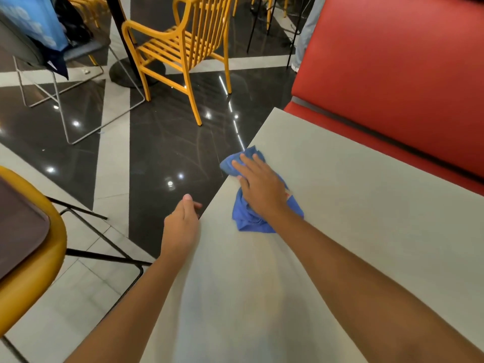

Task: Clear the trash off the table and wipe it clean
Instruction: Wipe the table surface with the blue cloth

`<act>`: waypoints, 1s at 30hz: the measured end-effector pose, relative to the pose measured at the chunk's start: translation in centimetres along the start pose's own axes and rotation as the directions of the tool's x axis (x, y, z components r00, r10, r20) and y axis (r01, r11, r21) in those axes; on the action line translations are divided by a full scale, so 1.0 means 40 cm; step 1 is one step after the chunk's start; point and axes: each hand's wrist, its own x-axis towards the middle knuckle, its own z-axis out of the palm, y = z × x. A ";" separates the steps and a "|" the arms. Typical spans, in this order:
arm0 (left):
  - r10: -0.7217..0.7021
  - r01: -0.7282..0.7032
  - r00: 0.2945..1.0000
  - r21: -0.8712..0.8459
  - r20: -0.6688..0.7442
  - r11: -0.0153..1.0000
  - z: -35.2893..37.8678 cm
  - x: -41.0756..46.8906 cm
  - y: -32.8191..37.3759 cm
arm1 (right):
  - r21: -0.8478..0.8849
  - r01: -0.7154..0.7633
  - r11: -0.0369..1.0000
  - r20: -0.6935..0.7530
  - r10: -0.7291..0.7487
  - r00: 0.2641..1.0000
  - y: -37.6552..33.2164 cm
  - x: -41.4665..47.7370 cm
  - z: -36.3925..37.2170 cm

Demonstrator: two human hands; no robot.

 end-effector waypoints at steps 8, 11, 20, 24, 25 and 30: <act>-0.010 -0.019 0.996 -0.297 -0.094 0.955 -0.033 -0.044 0.010 | 0.134 0.105 0.985 -0.011 -0.104 0.994 -0.050 -0.148 -0.040; 0.021 -0.033 0.999 -0.336 -0.037 0.941 -0.031 -0.079 0.047 | 0.459 -0.066 0.886 0.075 0.036 0.997 -0.048 -0.193 -0.074; -0.031 0.231 0.904 -0.425 0.426 0.875 -0.003 -0.203 0.156 | 0.820 -0.198 0.537 -0.023 0.377 0.926 -0.071 -0.249 -0.235; -0.026 0.422 0.803 -0.536 0.596 0.731 -0.015 -0.262 0.181 | 0.837 -0.197 0.511 0.048 0.289 0.956 -0.111 -0.289 -0.280; -0.005 0.432 0.797 -0.564 0.604 0.704 -0.022 -0.277 0.184 | 0.843 -0.193 0.503 0.063 0.264 0.962 -0.124 -0.301 -0.288; 0.069 0.351 0.835 -0.626 0.545 0.696 -0.092 -0.363 0.162 | 0.894 -0.185 0.409 0.131 0.156 0.979 -0.195 -0.358 -0.294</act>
